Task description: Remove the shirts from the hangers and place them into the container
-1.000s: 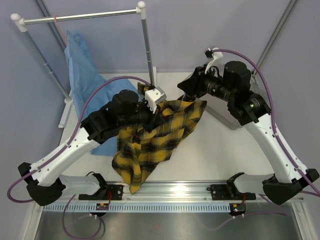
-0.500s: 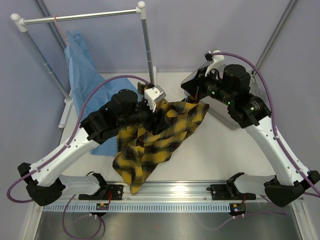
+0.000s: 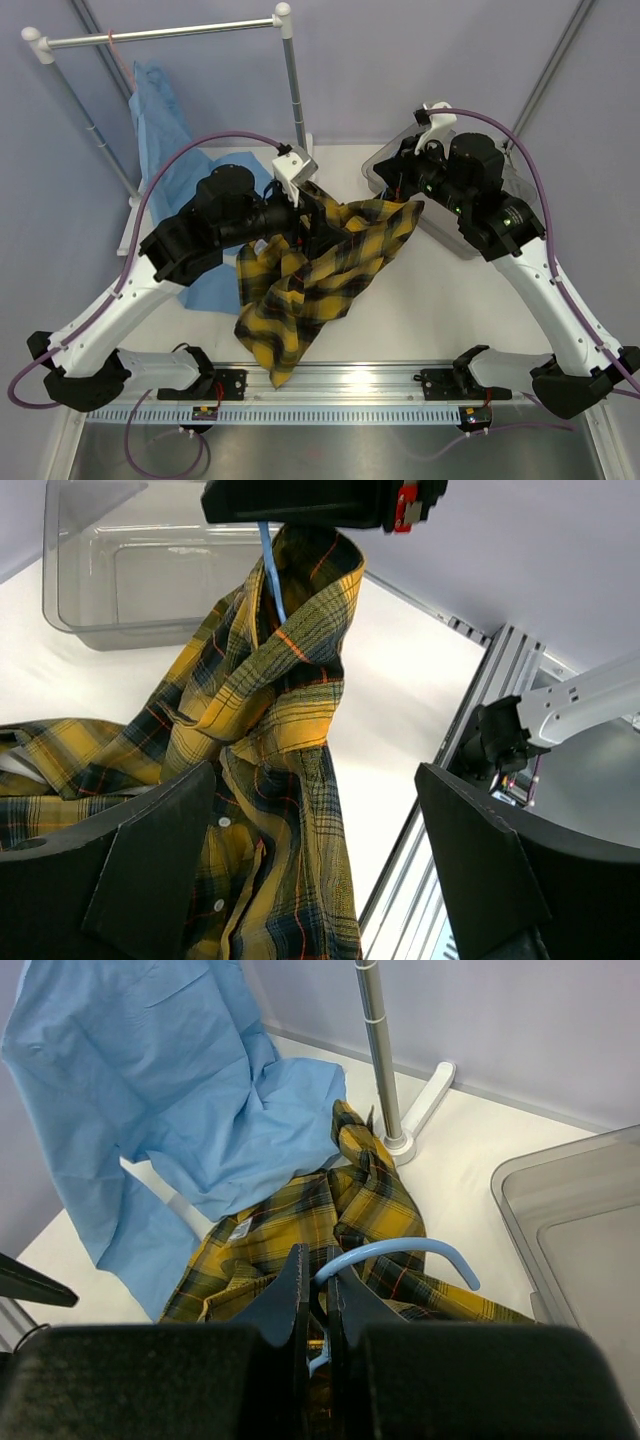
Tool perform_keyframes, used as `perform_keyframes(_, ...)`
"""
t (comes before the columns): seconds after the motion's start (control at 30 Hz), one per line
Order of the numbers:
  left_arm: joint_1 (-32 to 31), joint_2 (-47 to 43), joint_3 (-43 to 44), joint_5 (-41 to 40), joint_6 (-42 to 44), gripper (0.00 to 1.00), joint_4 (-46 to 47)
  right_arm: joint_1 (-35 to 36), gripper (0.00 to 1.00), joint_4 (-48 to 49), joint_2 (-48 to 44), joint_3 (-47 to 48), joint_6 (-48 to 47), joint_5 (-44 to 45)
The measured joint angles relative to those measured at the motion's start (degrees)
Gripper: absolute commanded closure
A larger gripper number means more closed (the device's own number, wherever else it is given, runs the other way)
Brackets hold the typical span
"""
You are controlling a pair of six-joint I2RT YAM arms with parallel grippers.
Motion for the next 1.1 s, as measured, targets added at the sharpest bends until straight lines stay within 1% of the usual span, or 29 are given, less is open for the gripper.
perform_keyframes(0.1, 0.0, 1.2, 1.9, -0.1, -0.8, 0.12, 0.0, 0.0, 1.00, 0.1, 0.0, -0.2, -0.7, 0.5)
perform_keyframes(0.2, 0.0, 4.6, 5.1, 0.3, -1.2, 0.12, 0.5, 0.0, 1.00, 0.4, 0.0, -0.2, -1.3, 0.3)
perform_keyframes(0.47, 0.0, 13.2, 10.0, 0.4, -1.7, 0.17, 0.7, 0.0, 1.00, 0.9, 0.0, -0.8, -1.6, 0.3)
perform_keyframes(0.6, 0.0, 15.1, 10.9, 0.2, -1.7, 0.22, 0.7, 0.0, 1.00, 1.1, 0.0, -1.0, -1.7, 0.3)
perform_keyframes(0.7, 0.0, 16.2, 11.7, 0.2, -1.9, 0.28, 0.6, 0.0, 1.00, 1.2, 0.0, -1.0, -1.8, 0.4)
perform_keyframes(0.8, 0.0, 17.4, 12.3, 0.4, -2.4, 0.36, 0.7, 0.0, 1.00, 1.2, 0.0, -1.0, -1.9, 0.4)
perform_keyframes(0.83, 0.0, 17.7, 12.3, 0.5, -2.7, 0.42, 0.7, 0.0, 1.00, 1.2, 0.0, -1.0, -2.0, 0.4)
perform_keyframes(0.87, 0.0, 18.0, 12.3, 0.6, -2.9, 0.55, 0.7, 0.0, 1.00, 1.2, 0.0, -1.0, -2.0, 0.4)
perform_keyframes(0.93, 0.0, 18.6, 12.4, 1.0, -3.1, 0.69, 0.7, 0.0, 1.00, 1.2, 0.0, -1.0, -2.0, 0.4)
perform_keyframes(0.97, 0.0, 18.8, 12.4, 1.1, -3.4, 0.83, 0.7, 0.0, 1.00, 1.2, 0.0, -1.0, -2.0, 0.4)
perform_keyframes(1.03, 0.0, 19.0, 12.6, 1.5, -3.6, 0.97, 0.6, 0.0, 1.00, 1.2, 0.0, -1.0, -2.0, 0.4)
perform_keyframes(1.07, 0.0, 19.1, 12.6, 1.5, -3.5, 1.00, 0.7, 0.0, 1.00, 1.2, 0.0, -1.0, -2.0, 0.4)
perform_keyframes(1.1, 0.0, 19.1, 12.7, 1.5, -3.6, 1.00, 0.7, 0.0, 1.00, 1.2, 0.0, -1.0, -2.1, 0.5)
